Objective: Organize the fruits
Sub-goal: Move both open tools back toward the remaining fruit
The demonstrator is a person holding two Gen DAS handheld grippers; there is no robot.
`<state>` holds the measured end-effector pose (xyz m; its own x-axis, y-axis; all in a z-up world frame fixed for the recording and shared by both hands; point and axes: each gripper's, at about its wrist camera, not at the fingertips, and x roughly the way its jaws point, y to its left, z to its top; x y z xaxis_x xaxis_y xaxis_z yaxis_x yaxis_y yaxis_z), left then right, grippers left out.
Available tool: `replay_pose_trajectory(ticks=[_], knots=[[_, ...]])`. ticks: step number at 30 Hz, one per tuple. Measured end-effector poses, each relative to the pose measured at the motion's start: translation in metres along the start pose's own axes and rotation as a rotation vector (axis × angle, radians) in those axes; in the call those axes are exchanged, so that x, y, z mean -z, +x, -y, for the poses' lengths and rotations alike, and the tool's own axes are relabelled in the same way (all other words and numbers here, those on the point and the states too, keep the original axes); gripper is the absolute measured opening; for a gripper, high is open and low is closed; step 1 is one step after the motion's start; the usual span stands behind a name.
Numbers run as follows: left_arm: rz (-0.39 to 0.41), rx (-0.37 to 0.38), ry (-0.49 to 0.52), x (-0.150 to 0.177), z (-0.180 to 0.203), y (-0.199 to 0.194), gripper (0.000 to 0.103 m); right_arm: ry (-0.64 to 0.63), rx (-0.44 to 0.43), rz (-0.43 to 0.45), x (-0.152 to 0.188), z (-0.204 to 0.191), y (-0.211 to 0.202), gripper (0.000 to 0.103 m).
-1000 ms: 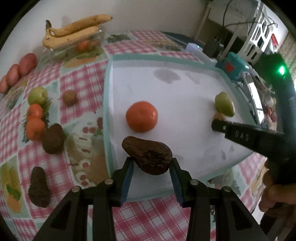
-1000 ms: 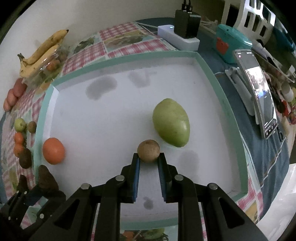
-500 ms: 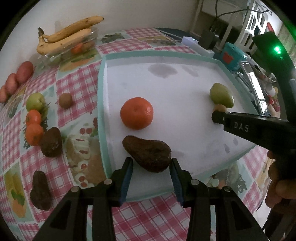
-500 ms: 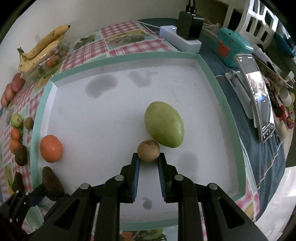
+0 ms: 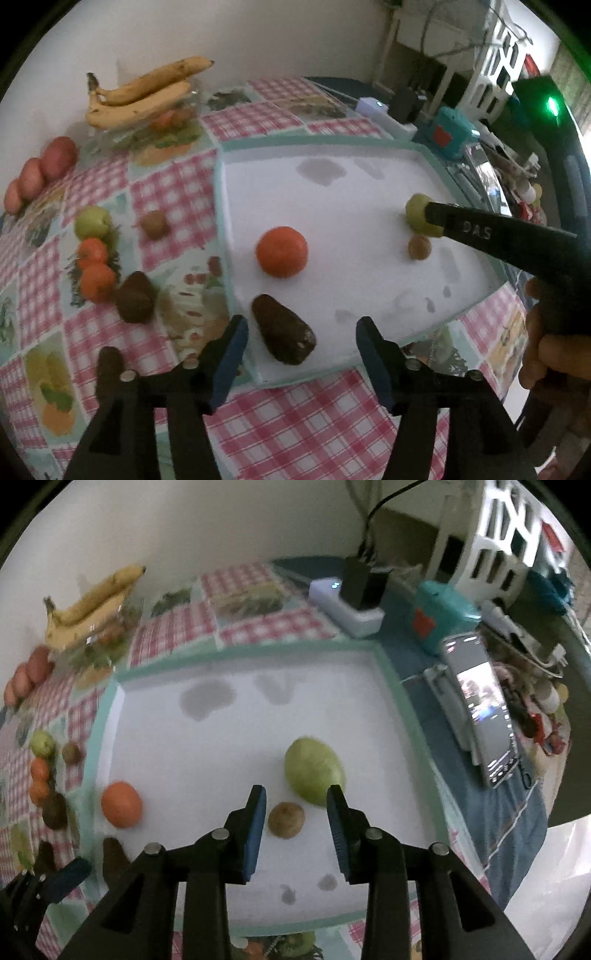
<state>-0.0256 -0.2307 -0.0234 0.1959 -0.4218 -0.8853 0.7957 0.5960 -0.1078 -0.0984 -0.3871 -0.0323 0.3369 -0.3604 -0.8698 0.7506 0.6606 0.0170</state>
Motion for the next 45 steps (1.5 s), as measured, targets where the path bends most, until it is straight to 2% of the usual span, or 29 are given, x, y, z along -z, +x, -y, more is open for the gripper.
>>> replay_pose_trajectory(ticks=[1,3,5,7,9,10,11,14,17,19,24,25,26,29,34,40,45], knots=[[0.005,-0.005,-0.015,-0.001,-0.005,-0.004,0.075,0.011,0.004,0.007,-0.001,0.003,-0.001,0.035],[0.019,-0.021,-0.049,-0.003,-0.018,-0.01,0.08,0.039,0.017,0.022,-0.003,0.008,-0.003,0.035],[0.036,-0.044,-0.082,-0.003,-0.031,-0.015,0.081,0.064,0.02,0.035,-0.005,0.014,-0.003,0.035],[0.056,-0.078,-0.128,-0.004,-0.049,-0.023,0.084,0.083,0.017,0.044,-0.006,0.017,-0.004,0.042],[0.076,-0.085,-0.193,-0.004,-0.068,-0.03,0.091,0.094,0.007,0.048,-0.006,0.017,-0.004,0.061],[0.091,-0.089,-0.233,-0.003,-0.08,-0.035,0.1,0.093,0.002,0.046,-0.006,0.015,-0.004,0.061],[0.11,-0.103,-0.274,-0.002,-0.093,-0.039,0.103,0.088,-0.003,0.046,-0.006,0.013,-0.003,0.062],[0.15,-0.185,-0.404,0.005,-0.133,-0.053,0.103,0.066,-0.006,0.049,-0.006,0.005,-0.003,0.078],[0.171,-0.268,-0.539,0.019,-0.174,-0.064,0.103,0.049,-0.017,0.046,-0.006,-0.004,-0.001,0.079],[0.176,-0.326,-0.627,0.032,-0.201,-0.071,0.103,0.037,-0.021,0.048,-0.006,-0.01,-0.001,0.085],[0.203,-0.418,-0.773,0.057,-0.246,-0.085,0.103,-0.011,-0.062,0.068,-0.009,-0.033,-0.002,0.088],[0.205,-0.432,-0.79,0.059,-0.251,-0.086,0.103,-0.02,-0.076,0.076,-0.009,-0.039,-0.004,0.091],[0.208,-0.441,-0.799,0.062,-0.254,-0.086,0.103,-0.028,-0.09,0.083,-0.01,-0.044,-0.005,0.099],[0.233,-0.443,-0.814,0.064,-0.264,-0.091,0.103,-0.048,-0.109,0.119,-0.013,-0.061,-0.014,0.102],[0.261,-0.381,-0.8,0.056,-0.266,-0.09,0.103,-0.082,-0.156,0.168,-0.024,-0.093,-0.031,0.102],[0.279,-0.313,-0.832,0.052,-0.273,-0.09,0.103,-0.161,-0.252,0.157,-0.034,-0.143,-0.037,0.102],[0.285,-0.299,-0.861,0.049,-0.286,-0.085,0.103,-0.213,-0.29,0.139,-0.034,-0.174,-0.035,0.102]])
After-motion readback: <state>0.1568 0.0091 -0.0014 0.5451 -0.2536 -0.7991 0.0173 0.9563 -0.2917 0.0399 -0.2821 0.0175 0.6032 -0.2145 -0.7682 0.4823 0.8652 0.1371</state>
